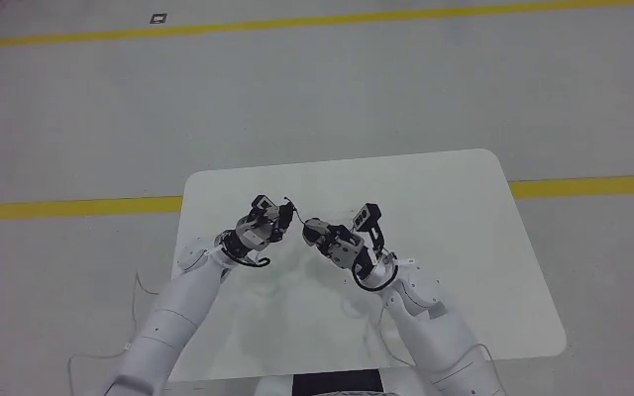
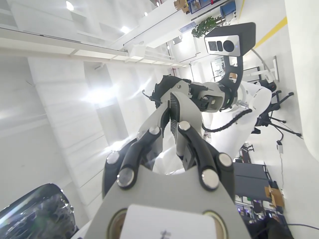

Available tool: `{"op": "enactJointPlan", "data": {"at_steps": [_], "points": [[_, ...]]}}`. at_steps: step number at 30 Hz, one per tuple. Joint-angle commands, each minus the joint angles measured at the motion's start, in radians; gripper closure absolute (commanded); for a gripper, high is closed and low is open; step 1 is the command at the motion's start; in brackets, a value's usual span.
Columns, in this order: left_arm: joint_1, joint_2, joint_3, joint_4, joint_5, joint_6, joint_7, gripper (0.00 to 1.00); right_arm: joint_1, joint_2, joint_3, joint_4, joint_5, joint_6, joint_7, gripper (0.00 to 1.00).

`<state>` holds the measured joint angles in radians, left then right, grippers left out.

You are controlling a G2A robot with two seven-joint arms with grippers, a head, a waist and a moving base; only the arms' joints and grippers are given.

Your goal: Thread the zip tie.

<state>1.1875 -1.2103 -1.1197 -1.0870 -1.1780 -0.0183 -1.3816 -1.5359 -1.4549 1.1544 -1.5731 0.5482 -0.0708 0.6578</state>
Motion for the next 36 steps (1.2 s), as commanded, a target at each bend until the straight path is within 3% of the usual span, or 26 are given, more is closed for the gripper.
{"op": "enactJointPlan", "data": {"at_steps": [1, 36], "points": [[0.0, 0.0, 0.0, 0.0, 0.0, 0.0, 0.0, 1.0, 0.0, 0.002, -0.001, -0.001, -0.002, -0.002, -0.003, 1.0], [0.0, 0.0, 0.0, 0.0, 0.0, 0.0, 0.0, 1.0, -0.022, 0.038, 0.016, -0.026, -0.052, -0.027, -0.094, 1.0]]}}
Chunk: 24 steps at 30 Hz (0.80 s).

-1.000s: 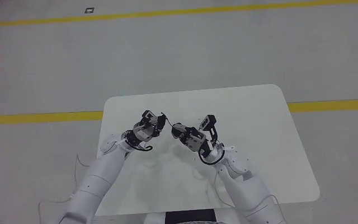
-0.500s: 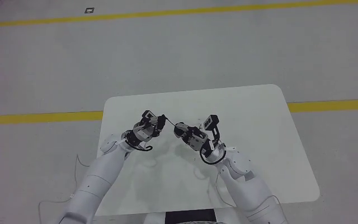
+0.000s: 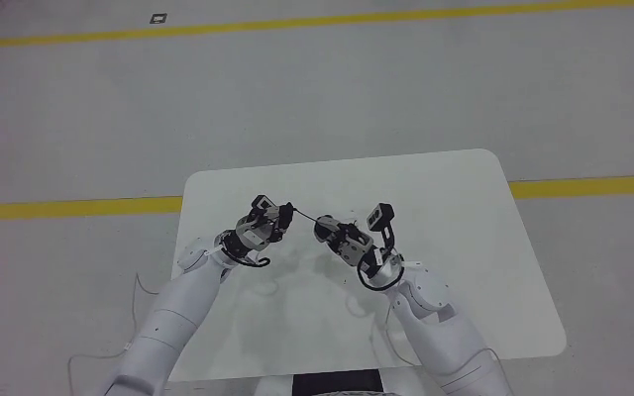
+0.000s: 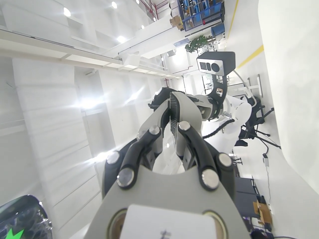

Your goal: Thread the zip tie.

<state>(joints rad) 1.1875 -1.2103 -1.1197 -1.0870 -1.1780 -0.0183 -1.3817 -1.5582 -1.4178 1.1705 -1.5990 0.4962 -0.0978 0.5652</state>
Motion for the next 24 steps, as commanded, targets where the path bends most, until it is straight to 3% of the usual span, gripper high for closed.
{"op": "enactJointPlan", "data": {"at_steps": [1, 24], "points": [[0.0, 0.0, 0.0, 0.0, 0.0, 0.0, 0.0, 1.0, 0.0, 0.002, 0.0, 0.001, 0.001, 0.0, -0.003, 1.0], [0.0, 0.0, 0.0, 0.0, 0.0, 0.0, 0.0, 1.0, 0.0, 0.017, -0.009, -0.002, 0.001, -0.003, -0.034, 1.0]]}}
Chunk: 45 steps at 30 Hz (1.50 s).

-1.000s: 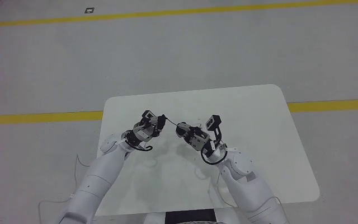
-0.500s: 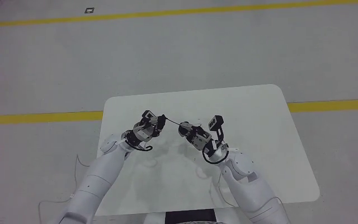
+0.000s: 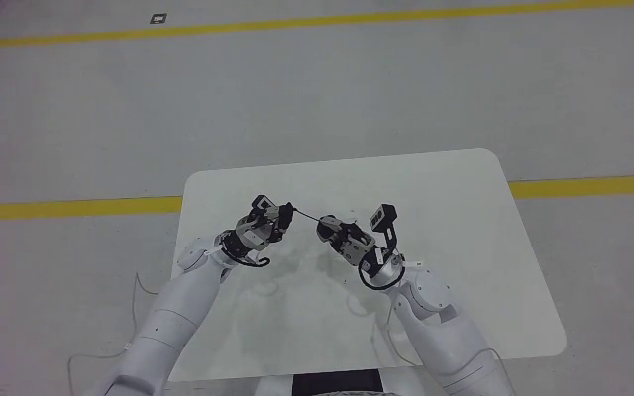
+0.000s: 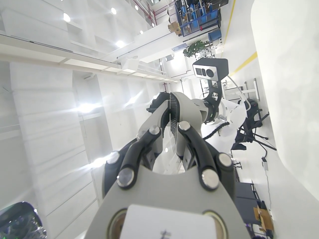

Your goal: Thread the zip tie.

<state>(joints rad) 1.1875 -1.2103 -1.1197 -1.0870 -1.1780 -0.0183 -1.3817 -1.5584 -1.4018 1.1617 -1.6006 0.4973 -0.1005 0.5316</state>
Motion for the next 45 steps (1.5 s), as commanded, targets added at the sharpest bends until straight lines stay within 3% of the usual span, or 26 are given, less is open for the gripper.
{"op": "enactJointPlan", "data": {"at_steps": [1, 45], "points": [[0.0, 0.0, 0.0, 0.0, 0.0, 0.0, 0.0, 1.0, 0.0, 0.001, 0.0, -0.001, 0.001, -0.001, -0.001, 1.0], [0.0, 0.0, 0.0, 0.0, 0.0, 0.0, 0.0, 1.0, 0.008, 0.024, -0.012, 0.018, 0.023, -0.011, -0.017, 1.0]]}}
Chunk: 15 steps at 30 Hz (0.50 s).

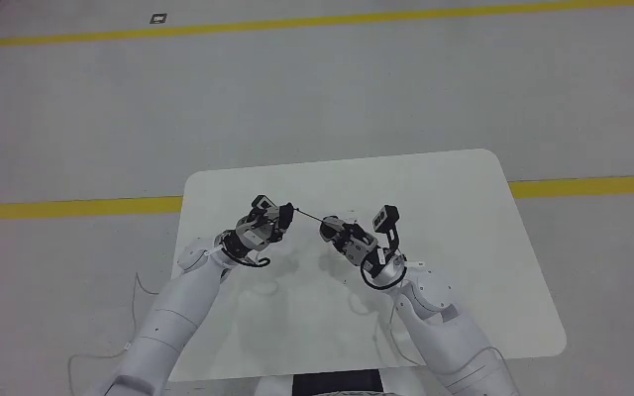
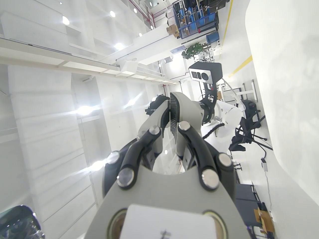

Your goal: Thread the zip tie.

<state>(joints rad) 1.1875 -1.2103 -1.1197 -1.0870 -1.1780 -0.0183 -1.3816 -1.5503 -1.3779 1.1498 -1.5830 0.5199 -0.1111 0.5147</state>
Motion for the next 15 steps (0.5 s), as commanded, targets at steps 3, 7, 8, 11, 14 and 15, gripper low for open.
{"op": "enactJointPlan", "data": {"at_steps": [3, 7, 8, 11, 14, 15], "points": [[0.0, 0.0, 0.0, 0.0, 0.0, 0.0, 0.0, 1.0, 0.002, 0.001, -0.001, 0.005, 0.003, -0.002, -0.002, 1.0], [0.0, 0.0, 0.0, 0.0, 0.0, 0.0, 0.0, 1.0, 0.005, 0.003, -0.003, 0.01, 0.006, -0.002, -0.004, 1.0], [0.0, 0.0, 0.0, 0.0, 0.0, 0.0, 0.0, 1.0, 0.005, 0.003, -0.003, 0.011, 0.007, -0.002, -0.005, 1.0], [0.0, 0.0, 0.0, 0.0, 0.0, 0.0, 0.0, 1.0, 0.007, 0.004, -0.004, 0.014, 0.008, -0.002, -0.007, 1.0], [0.0, 0.0, 0.0, 0.0, 0.0, 0.0, 0.0, 1.0, 0.01, 0.005, -0.005, 0.021, 0.01, -0.002, -0.008, 1.0], [0.0, 0.0, 0.0, 0.0, 0.0, 0.0, 0.0, 1.0, 0.011, 0.005, -0.006, 0.023, 0.01, -0.002, -0.009, 1.0]]}}
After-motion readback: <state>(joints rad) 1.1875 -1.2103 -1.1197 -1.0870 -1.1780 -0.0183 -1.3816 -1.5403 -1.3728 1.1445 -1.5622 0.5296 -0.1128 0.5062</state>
